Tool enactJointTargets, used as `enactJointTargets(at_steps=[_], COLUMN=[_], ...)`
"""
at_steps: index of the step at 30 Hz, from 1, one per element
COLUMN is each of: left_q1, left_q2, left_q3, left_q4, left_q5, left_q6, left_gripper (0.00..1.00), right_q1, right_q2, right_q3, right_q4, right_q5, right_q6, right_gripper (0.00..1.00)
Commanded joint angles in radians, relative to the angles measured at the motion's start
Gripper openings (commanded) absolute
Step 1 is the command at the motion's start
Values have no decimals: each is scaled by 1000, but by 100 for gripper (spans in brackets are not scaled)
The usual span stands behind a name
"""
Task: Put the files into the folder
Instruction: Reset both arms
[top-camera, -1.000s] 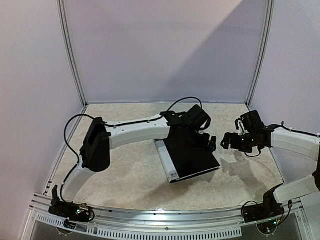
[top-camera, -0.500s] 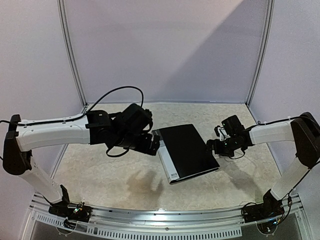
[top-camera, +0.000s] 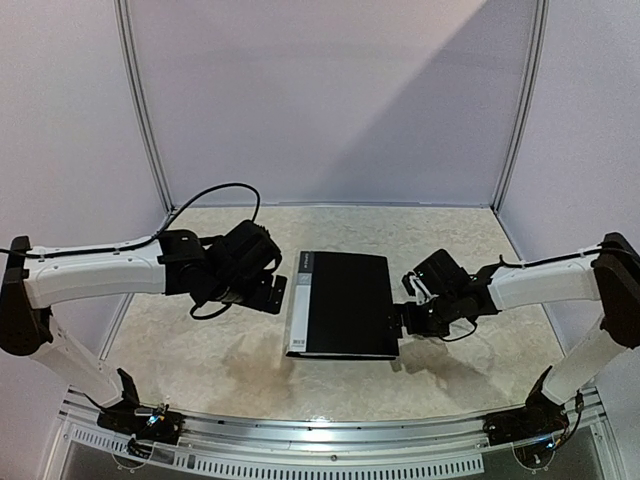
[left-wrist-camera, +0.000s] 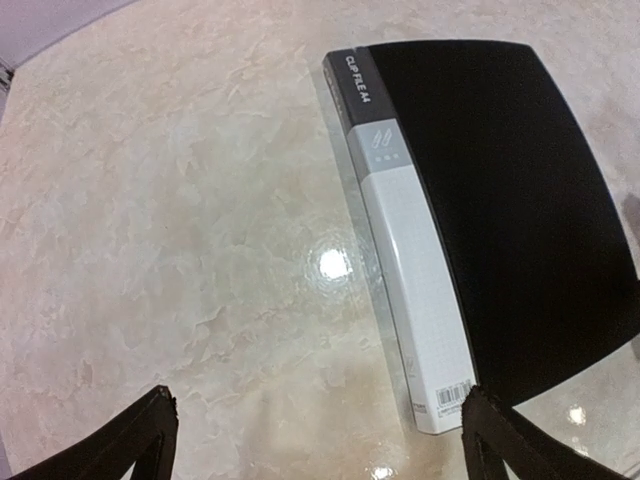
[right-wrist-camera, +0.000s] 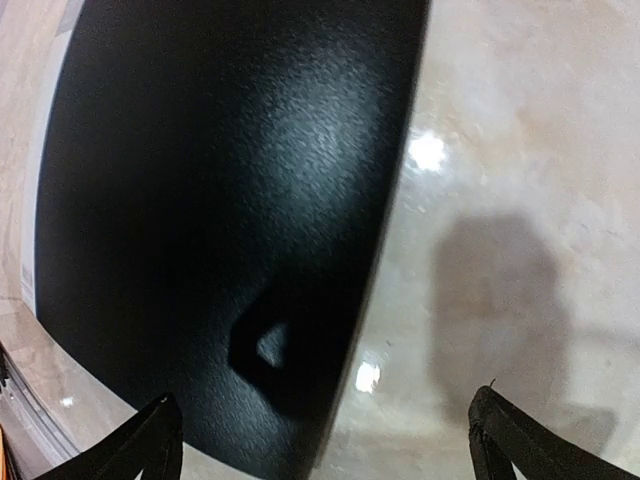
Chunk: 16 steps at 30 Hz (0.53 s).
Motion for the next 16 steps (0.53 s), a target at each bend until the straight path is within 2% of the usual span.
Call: enactJointTargets(at_steps=[1, 6, 8, 10, 13, 16], left_q1=[33, 71, 105, 155, 211, 216], left_q2=[5, -6, -7, -7, -17, -22], left_q3=[-40, -73, -73, -67, -7, 44], left_q4=[115, 323, 347, 344, 298, 297], left_q5=[-85, -92, -91, -33, 88, 76], left_q6=[80, 210, 215, 190, 154, 229], left_gripper=[99, 99, 100, 100, 100, 100], right_q1=[2, 2, 2, 0, -5, -11], right_q2=[-177, -347, -405, -427, -429, -424], right_q3=[42, 61, 40, 35, 38, 45], right_q4=[-185, -150, -122, -122, -132, -115], right_q5=[152, 461, 573, 663, 665, 655], right_q6=[-55, -201, -242, -248, -300, -317], right_gripper=[99, 99, 99, 99, 99, 99])
